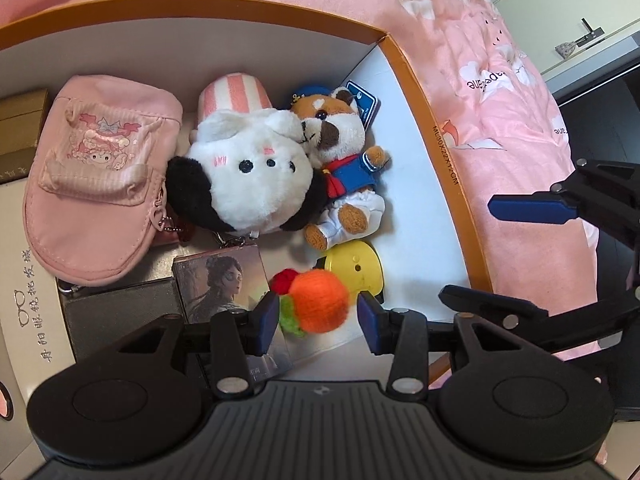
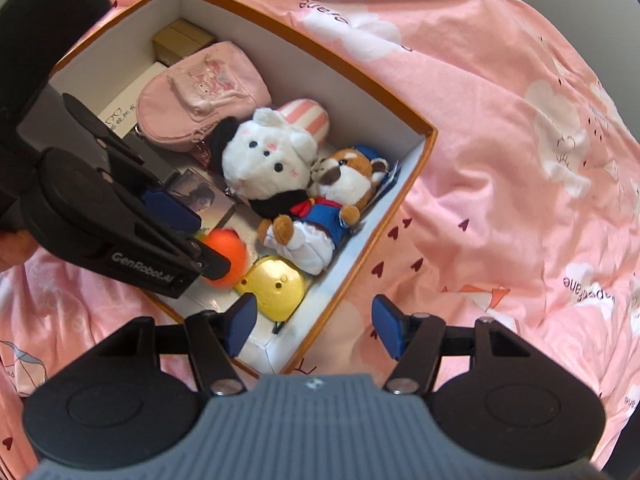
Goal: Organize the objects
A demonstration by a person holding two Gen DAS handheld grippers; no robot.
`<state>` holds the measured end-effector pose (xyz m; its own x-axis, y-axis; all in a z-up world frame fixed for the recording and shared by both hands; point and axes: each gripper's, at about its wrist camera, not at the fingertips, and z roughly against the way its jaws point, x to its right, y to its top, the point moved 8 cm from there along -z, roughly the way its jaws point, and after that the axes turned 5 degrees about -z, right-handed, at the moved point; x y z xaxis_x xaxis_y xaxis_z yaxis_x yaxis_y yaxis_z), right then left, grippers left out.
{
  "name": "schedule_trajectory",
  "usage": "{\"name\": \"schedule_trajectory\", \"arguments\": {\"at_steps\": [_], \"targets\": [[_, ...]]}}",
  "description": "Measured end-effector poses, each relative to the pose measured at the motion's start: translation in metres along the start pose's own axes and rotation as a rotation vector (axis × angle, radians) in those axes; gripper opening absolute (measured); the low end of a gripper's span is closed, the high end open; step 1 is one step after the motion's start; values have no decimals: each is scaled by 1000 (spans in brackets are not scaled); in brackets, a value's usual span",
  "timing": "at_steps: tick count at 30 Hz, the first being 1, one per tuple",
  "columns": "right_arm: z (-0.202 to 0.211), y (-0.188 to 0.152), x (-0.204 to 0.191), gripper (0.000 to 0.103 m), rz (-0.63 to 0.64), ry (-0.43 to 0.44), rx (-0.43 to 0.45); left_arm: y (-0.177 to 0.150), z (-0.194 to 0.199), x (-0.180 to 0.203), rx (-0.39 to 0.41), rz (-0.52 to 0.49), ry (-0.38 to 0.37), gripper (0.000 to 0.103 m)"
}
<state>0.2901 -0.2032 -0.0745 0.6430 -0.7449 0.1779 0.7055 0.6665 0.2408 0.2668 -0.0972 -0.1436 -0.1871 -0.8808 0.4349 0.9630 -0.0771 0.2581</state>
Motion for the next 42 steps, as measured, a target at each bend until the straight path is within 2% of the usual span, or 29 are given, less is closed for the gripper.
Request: {"name": "schedule_trajectory", "arguments": {"at_steps": [8,16,22,26,29,30,33,36,42], "targets": [[3,-6,-3,66,-25,19,18,-5,23,9,77,-93,98,53],[22,-8,-10,67,-89,38,81,-8,73,14,242,-139,197,54],[54,-1,-17,72,-216,56,223,-12,124,14,427,-157,302,63],[77,1,-24,75,-288,41,363,-25,159,14,601,-172,439,78],[90,-1,-29,80,-356,42,456,-36,177,14,686,-184,526,88],[93,-2,-31,82,-379,46,482,-41,182,13,709,-190,561,88],[102,-6,-37,89,-437,33,562,-53,189,12,740,-203,663,89],[105,-10,-47,89,-480,14,620,-62,192,9,749,-199,712,90],[107,-24,-63,92,-512,-59,694,-72,186,1,749,-202,717,90]]}}
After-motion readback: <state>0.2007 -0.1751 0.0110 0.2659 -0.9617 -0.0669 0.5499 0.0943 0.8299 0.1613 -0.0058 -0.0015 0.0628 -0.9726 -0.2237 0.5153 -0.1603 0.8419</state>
